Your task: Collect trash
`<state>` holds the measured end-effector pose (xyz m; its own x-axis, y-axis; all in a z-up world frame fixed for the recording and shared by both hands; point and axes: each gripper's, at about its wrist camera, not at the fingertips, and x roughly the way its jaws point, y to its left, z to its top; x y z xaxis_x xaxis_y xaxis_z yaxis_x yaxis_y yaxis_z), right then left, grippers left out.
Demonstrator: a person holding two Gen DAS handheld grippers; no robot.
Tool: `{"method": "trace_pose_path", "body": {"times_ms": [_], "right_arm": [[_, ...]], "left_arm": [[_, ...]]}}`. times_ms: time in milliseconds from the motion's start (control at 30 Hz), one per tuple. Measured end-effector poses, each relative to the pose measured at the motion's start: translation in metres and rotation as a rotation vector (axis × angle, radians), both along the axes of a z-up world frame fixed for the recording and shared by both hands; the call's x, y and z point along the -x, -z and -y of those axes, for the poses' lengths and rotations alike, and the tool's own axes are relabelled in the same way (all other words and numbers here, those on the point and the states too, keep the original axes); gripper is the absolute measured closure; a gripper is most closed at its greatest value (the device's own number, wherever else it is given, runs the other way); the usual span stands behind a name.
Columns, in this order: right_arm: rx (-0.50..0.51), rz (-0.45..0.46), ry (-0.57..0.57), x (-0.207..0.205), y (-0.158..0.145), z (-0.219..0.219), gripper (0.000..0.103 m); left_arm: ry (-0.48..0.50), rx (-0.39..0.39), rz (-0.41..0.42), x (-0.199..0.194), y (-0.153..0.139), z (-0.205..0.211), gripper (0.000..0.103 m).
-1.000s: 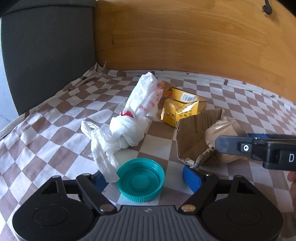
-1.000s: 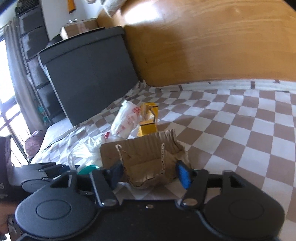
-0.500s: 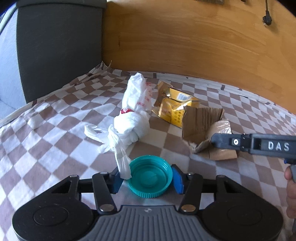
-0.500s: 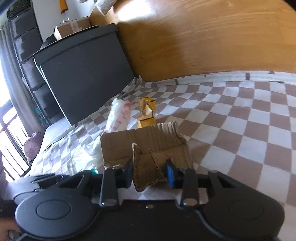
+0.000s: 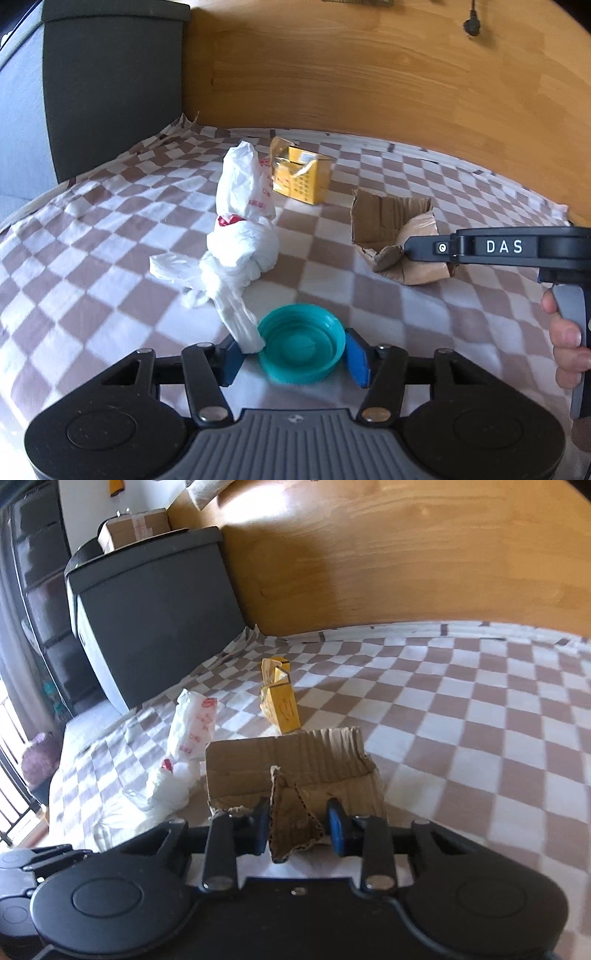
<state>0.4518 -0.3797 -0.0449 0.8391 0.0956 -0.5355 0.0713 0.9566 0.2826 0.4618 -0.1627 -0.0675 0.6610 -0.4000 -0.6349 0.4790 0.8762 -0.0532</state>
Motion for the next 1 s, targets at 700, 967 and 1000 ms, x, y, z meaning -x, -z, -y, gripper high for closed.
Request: {"method": "trace_pose_path", "body": {"times_ms": [700,967,1000], "right_arm": [[0.041,-0.006,0.011,0.078,-0.015,-0.029,0.078],[-0.012,-0.020,-0.003,0.078,-0.012,-0.022,0.086],[-0.018,-0.020,-0.002,0.079,-0.012,-0.021,0.085]], "left_arm": [[-0.036,-0.044,0.020,0.002,0.000,0.015,0.035],[-0.047,-0.044,0.027,0.003,-0.001,0.014,0.053],[-0.044,-0.043,0.025,0.004,-0.001,0.014,0.053]]}}
